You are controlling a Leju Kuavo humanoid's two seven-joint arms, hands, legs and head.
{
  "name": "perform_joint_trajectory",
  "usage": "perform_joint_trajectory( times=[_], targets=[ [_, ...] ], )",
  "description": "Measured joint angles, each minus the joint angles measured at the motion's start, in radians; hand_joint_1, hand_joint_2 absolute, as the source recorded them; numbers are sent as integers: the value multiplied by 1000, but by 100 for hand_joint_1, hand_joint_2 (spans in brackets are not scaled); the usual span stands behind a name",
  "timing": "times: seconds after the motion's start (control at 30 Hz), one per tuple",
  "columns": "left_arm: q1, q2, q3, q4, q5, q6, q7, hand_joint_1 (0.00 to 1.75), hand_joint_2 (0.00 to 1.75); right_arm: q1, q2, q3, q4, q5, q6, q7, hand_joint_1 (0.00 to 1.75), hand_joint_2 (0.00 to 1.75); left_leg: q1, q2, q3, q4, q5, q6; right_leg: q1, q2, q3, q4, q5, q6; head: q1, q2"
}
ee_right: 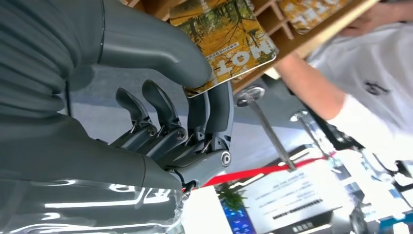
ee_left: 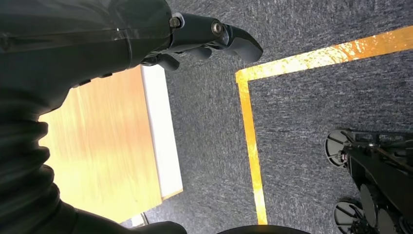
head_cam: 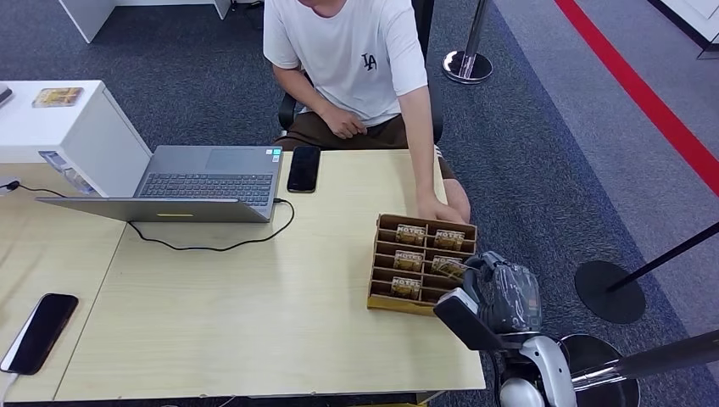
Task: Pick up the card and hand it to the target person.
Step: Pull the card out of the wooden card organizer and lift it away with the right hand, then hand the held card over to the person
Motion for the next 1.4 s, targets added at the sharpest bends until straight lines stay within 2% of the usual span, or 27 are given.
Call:
perform_joint_trajectory(
  times=[0.27,0.47,0.7,0.93,1.2,1.4],
  targets=[
    [0,-1,0,0,1,0,-1,0,175,-25,-5,-38,-50,-124,45,-94,147,175,0,0,0,0,0,0,0,0,0,0,0,0,0,0],
    [-1,-1,0,0,-10,-1,-1,0,175,-128,-5,-39,-26,-160,76,-123,147,175,0,0,0,0,0,0,0,0,0,0,0,0,0,0],
    [-5,-1,0,0,-24,-4,-1,0,175,-338,1,-15,119,-227,91,-127,147,175,0,0,-1,0,2,1,0,0,0,1,1,0,0,0],
    [-7,-1,0,0,-31,-8,15,0,175,-532,39,1,309,-248,82,-128,147,175,0,0,-1,0,3,1,0,0,0,1,1,0,0,0],
    [-7,-1,0,0,-31,-13,21,0,175,-616,73,4,418,-251,83,-128,147,175,0,-1,-2,0,3,1,0,-1,0,1,1,0,0,0],
    [-7,-1,0,0,-34,-21,20,0,175,-637,87,4,449,-251,83,-127,147,175,0,-1,-2,0,3,1,0,-1,-1,1,1,0,0,0]
  ],
)
